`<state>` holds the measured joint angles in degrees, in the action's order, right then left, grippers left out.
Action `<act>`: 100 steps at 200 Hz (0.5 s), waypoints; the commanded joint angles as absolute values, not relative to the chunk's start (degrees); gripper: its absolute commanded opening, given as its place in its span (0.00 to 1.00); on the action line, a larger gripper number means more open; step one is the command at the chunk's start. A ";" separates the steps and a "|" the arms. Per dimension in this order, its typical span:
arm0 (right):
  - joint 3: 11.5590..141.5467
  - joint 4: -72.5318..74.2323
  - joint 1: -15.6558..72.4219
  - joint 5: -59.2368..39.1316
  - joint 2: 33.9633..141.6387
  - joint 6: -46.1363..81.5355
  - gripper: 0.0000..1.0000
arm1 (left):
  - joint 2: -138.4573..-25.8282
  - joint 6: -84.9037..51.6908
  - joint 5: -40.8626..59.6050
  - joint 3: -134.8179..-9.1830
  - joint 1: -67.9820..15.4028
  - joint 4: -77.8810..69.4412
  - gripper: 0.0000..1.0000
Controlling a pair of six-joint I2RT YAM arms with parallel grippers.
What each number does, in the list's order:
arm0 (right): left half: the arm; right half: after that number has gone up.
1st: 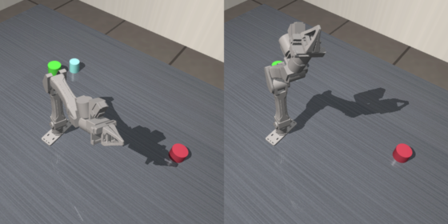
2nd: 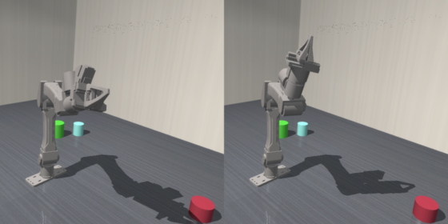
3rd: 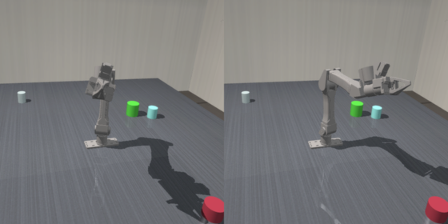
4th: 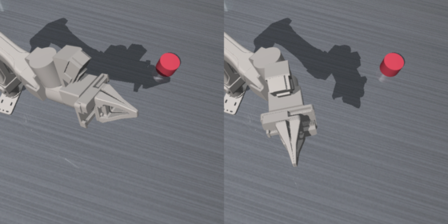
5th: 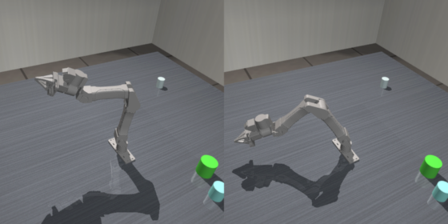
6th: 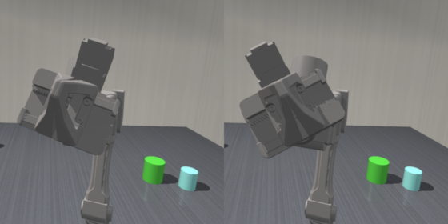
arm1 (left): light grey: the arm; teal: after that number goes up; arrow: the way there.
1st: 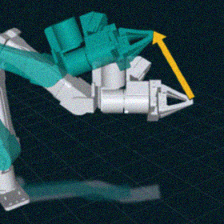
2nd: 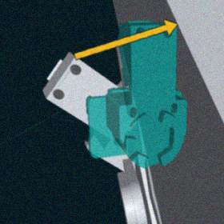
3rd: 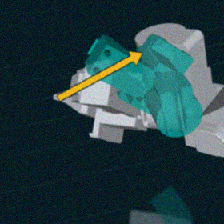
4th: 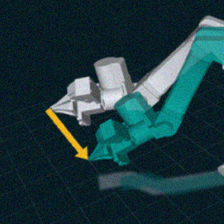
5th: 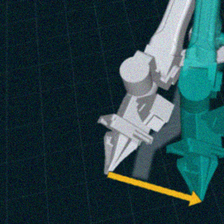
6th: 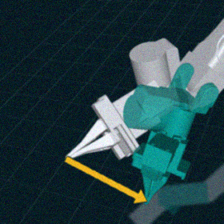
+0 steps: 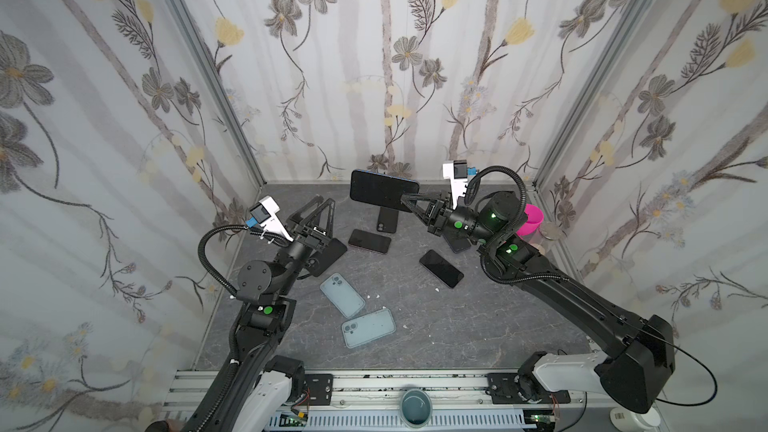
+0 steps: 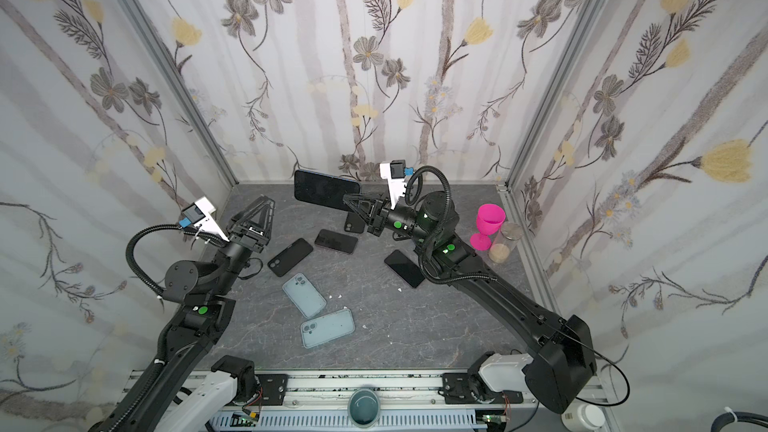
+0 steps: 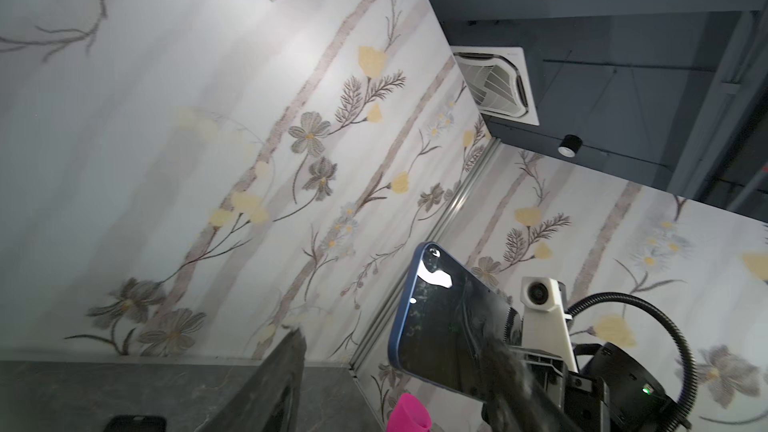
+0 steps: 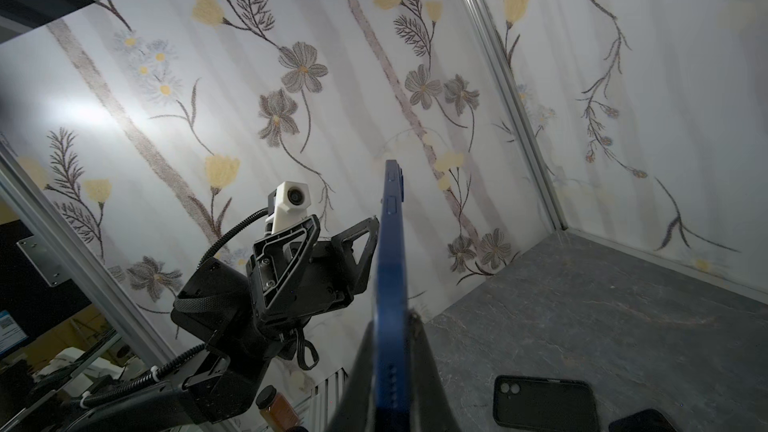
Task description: Put the phone into the phone case
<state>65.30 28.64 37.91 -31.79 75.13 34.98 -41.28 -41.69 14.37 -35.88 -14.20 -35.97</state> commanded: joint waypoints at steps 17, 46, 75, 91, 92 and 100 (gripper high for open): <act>66.18 20.20 37.62 -18.80 72.66 30.38 0.00 | -39.83 -36.33 7.09 -38.67 -14.56 -10.61 0.60; 65.28 15.65 37.01 -12.59 70.87 28.01 0.00 | -42.42 -37.55 10.87 -38.35 -18.92 3.41 0.59; 64.69 14.32 36.48 -9.96 69.35 26.85 0.00 | -44.87 -40.87 10.02 -34.93 -29.53 9.31 0.59; 64.48 13.80 36.41 -8.88 68.76 26.22 0.00 | -46.84 -43.94 10.37 -32.54 -34.29 8.89 0.59; 64.50 13.71 36.44 -8.79 68.74 26.16 0.00 | -46.97 -44.16 10.37 -32.44 -34.63 8.88 0.59; 64.44 13.49 36.40 -8.28 68.54 25.91 0.00 | -48.38 -45.53 10.37 -31.62 -36.73 8.75 0.59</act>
